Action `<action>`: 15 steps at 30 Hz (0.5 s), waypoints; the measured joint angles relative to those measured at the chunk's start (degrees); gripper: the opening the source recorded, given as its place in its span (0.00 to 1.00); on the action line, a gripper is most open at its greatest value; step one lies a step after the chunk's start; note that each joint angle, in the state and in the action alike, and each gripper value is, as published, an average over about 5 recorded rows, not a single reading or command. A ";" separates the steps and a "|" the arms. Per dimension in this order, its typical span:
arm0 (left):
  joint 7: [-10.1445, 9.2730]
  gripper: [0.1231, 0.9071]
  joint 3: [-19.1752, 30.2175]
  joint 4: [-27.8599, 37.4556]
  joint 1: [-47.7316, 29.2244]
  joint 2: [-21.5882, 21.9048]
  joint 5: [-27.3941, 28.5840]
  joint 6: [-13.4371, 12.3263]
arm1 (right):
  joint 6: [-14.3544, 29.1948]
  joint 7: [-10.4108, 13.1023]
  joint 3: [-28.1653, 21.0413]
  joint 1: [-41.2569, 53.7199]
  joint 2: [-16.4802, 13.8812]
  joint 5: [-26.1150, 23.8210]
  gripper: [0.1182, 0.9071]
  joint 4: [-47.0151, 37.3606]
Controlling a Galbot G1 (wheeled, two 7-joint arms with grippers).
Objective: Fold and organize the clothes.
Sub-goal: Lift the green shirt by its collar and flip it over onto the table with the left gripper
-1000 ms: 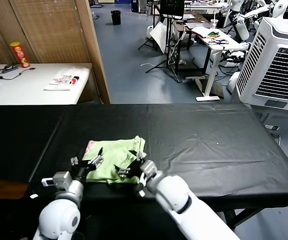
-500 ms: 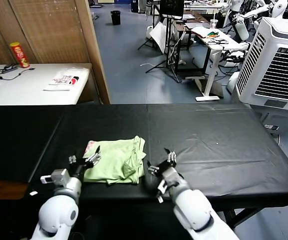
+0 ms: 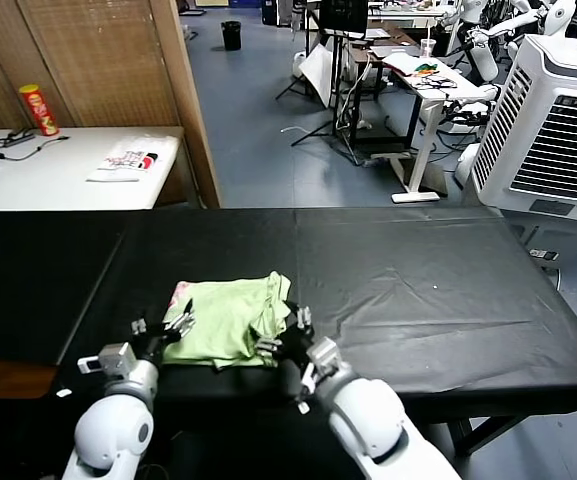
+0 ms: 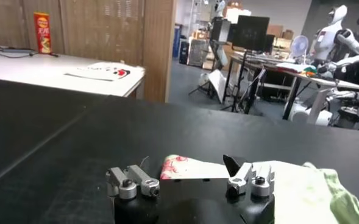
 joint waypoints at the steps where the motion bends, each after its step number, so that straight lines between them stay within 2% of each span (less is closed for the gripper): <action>1: 0.00 0.86 -0.01 0.07 0.03 -0.11 0.09 -0.01 | -0.61 0.56 -0.37 0.29 0.33 -0.83 0.86 -0.75; 8: 0.03 0.86 0.47 0.53 0.01 -0.77 0.74 -0.16 | -2.38 2.72 -0.76 0.23 2.03 -4.74 0.86 -3.50; 15: 0.06 0.86 0.25 0.86 0.06 -1.08 0.80 -0.53 | -2.86 6.62 2.23 -3.39 1.21 -8.58 0.86 -0.46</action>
